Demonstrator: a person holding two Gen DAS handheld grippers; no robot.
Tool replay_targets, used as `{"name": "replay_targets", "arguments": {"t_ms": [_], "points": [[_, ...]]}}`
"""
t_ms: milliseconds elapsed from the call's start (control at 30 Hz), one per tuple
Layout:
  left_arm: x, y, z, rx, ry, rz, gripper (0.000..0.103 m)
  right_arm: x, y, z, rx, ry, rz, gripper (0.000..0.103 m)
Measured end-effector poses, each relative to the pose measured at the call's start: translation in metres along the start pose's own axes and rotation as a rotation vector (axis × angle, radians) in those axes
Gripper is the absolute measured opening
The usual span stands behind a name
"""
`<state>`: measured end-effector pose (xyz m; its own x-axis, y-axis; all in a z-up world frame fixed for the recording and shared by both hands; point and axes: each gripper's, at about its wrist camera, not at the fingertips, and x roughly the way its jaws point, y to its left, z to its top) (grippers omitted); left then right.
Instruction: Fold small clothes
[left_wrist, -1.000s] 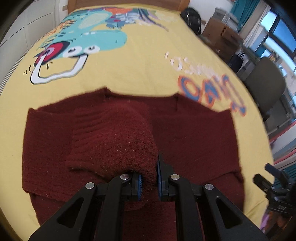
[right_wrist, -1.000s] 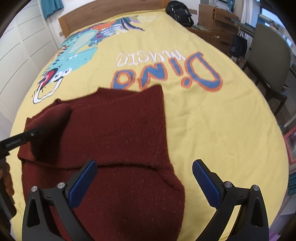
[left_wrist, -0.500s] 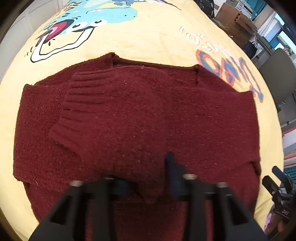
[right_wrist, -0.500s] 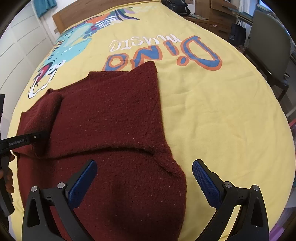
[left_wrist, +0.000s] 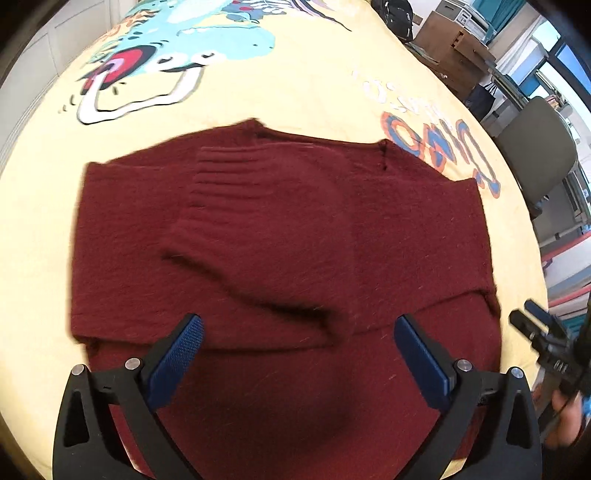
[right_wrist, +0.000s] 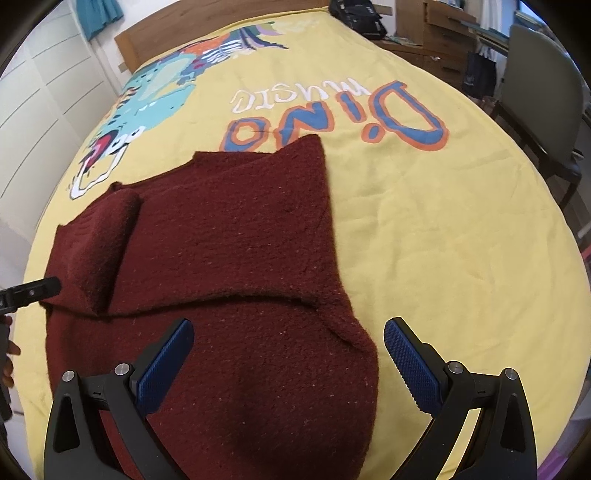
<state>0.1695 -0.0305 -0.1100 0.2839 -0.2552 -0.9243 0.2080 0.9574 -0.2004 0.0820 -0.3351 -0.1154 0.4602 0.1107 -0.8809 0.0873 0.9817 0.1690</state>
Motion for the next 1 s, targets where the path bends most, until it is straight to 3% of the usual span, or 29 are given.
{"name": "replay_targets", "arguments": {"t_ms": [267,467,567,667,767,867,1000], "points": [[-0.034,0.074,-0.024,-0.006,-0.026,0.102,0.102,-0.003,0.016,0.002,-0.053,0.004,0.002,0.103],[-0.009,0.135,-0.048,-0.074,0.038,0.183,0.102,0.004,0.032,0.004,-0.082,0.02,0.007,0.103],[0.006,0.15,-0.054,-0.107,0.046,0.168,0.1,0.009,0.041,0.003,-0.105,0.038,-0.001,0.103],[0.017,0.152,-0.054,-0.1,0.027,0.183,0.086,0.015,0.052,0.004,-0.126,0.056,-0.011,0.103],[0.024,0.149,-0.049,-0.087,0.014,0.171,0.081,0.019,0.063,0.006,-0.146,0.065,-0.017,0.103],[0.025,0.144,-0.043,-0.067,-0.003,0.144,0.061,0.022,0.082,0.011,-0.174,0.065,-0.013,0.103],[0.023,0.133,-0.042,-0.019,-0.01,0.121,0.024,0.025,0.116,0.024,-0.212,0.054,0.013,0.103]]}}
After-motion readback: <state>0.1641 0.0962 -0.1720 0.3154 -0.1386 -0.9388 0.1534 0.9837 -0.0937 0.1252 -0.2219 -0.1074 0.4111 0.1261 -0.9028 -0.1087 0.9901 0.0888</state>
